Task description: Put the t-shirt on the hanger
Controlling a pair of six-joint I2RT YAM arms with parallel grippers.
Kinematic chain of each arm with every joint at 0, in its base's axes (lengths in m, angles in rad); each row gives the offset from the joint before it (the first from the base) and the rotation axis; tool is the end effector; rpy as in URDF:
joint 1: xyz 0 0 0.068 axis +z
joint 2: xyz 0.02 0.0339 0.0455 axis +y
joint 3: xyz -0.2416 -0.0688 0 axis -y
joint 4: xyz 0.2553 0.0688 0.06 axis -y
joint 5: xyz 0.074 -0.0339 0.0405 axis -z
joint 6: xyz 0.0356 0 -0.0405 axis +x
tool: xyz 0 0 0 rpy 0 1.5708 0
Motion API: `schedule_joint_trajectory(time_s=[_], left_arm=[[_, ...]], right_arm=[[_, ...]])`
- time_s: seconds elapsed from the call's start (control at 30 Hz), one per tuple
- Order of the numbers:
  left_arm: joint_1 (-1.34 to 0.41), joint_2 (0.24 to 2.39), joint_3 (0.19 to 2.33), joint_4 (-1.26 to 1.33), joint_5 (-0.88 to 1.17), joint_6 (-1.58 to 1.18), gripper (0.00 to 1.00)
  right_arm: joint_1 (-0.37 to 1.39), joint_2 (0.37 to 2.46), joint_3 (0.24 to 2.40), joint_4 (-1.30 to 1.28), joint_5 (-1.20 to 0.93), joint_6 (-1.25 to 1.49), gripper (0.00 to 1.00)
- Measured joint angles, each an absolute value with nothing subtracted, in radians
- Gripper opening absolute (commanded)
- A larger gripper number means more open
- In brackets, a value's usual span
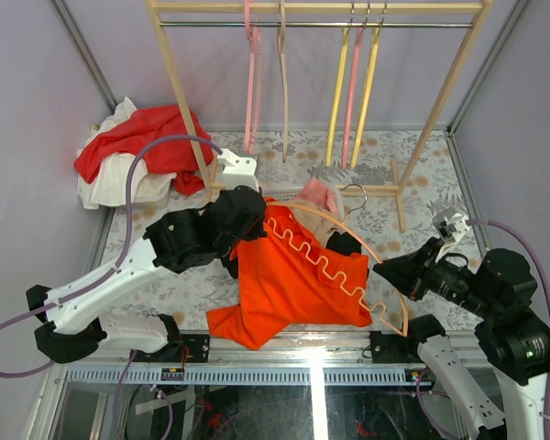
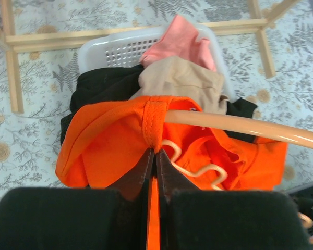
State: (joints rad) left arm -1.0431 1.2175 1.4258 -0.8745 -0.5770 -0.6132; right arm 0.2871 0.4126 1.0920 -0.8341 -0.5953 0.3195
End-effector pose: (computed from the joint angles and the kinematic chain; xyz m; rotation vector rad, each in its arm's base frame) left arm 0.1454 -0.2109 0.3875 0.1529 2.1277 -0.3320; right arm 0.0536 0.0367 0.4015 -0.4278 1.7432 0.9522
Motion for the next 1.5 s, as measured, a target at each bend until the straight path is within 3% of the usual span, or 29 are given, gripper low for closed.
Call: schedule_joint_trajectory(time_s=[0.3, 0.67, 1.07, 1.5], left_arm=[[-1.113, 1.294, 1.606, -0.962, -0.536, -0.561, 0.00], [-1.127, 1.313, 1.606, -1.008, -0.515, -0.545, 0.00], [-1.156, 1.299, 1.606, -1.054, -0.503, -0.542, 0.00], [-1.203, 1.370, 1.809, -1.133, -0.493, -0.506, 0.00]], right_arm=[[0.287, 0.488, 1.140, -0.825, -0.596, 0.292, 0.00], [0.287, 0.550, 1.303, -0.842, -0.599, 0.239, 0.00], [0.287, 0.462, 1.073, -0.743, -0.704, 0.303, 0.00], [0.287, 0.435, 1.076, -0.723, -0.731, 0.315, 0.00]])
